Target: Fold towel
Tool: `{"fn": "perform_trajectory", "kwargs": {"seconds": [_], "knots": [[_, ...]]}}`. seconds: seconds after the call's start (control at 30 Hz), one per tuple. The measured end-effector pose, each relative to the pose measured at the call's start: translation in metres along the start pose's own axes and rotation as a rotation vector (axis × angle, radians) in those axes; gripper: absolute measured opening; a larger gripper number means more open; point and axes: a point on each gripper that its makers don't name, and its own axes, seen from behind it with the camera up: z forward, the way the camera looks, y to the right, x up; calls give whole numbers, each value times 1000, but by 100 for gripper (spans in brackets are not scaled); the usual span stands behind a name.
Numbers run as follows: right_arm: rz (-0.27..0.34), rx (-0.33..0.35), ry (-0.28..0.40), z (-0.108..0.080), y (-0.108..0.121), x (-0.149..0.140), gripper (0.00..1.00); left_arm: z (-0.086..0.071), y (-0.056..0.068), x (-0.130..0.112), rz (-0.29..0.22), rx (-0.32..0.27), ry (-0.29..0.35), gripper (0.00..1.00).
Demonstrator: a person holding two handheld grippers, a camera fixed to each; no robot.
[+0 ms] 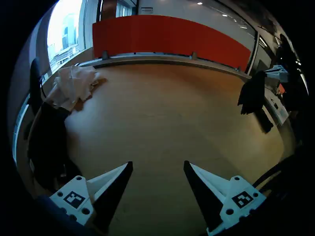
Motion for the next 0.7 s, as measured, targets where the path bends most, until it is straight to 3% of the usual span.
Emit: {"fn": "perform_trajectory", "kwargs": {"seconds": [0.37,0.7], "knots": [[60,-42,-18,-18,52,-23,3,-2,-4,-5,-6,18,-12,96],[81,-108,-76,-37,106,-56,3,-7,-9,-3,-9,38,-12,96]]}}
